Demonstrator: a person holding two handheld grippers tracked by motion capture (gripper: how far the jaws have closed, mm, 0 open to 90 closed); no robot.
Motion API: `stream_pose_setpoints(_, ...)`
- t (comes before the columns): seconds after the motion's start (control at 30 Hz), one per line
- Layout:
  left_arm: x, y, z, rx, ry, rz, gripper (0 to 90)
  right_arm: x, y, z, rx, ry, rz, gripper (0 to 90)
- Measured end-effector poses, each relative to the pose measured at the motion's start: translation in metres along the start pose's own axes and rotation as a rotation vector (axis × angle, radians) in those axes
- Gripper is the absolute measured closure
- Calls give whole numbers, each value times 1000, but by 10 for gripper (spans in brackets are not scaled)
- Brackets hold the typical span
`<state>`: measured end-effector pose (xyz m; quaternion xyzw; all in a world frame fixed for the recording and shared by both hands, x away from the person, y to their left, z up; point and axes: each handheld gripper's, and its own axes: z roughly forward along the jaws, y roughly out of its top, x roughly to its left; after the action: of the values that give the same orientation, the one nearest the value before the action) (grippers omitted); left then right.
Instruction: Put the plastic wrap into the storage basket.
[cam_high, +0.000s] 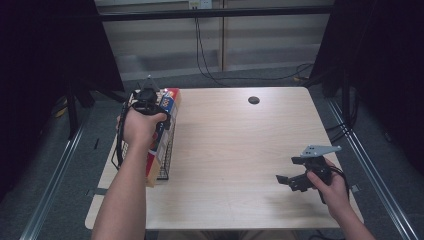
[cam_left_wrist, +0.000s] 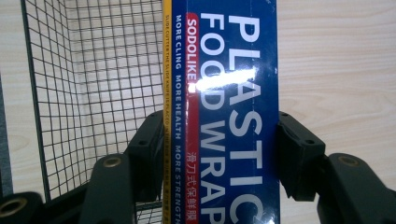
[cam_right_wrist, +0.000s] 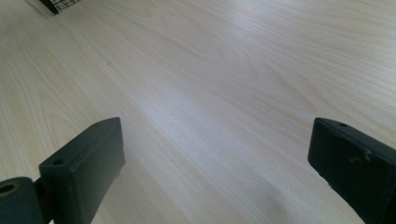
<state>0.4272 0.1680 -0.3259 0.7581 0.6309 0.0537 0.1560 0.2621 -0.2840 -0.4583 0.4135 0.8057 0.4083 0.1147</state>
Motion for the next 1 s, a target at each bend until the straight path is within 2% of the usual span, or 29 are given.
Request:
stream_pose_setpoints(0.2, 6, -2, 2, 2, 13, -33, 429, 1, 0, 1, 3, -1, 1, 36)
stream_pose_setpoints(0.43, 13, -2, 5, 4, 22, -48, 429, 0, 0, 1, 4, -1, 0, 36)
stream_pose_setpoints(0.47, 13, -3, 6, 1, 19, -64, 429, 0, 0, 1, 4, -1, 0, 36)
stream_pose_setpoints(0.63, 16, -4, 12, 0, 28, -76, 428, 0, 0, 0, 5, -4, -6, 36)
stream_pose_setpoints(0.7, 17, -4, 15, 4, 29, -95, 428, -1, 0, 0, 6, -2, -8, 36)
stream_pose_setpoints(0.87, 19, -4, 19, -1, 37, -106, 427, 0, 0, 1, 7, -3, -8, 36)
stream_pose_setpoints(0.9, 20, -3, 19, 1, 45, -91, 427, 0, 0, 1, 7, -3, -8, 36)
stream_pose_setpoints(0.93, 20, -4, 20, -6, 43, -113, 427, 0, 0, 1, 8, -3, -8, 36)
stream_pose_setpoints(1.0, 20, -4, 21, -4, 44, -120, 427, 0, 0, 0, 8, -3, -8, 36)
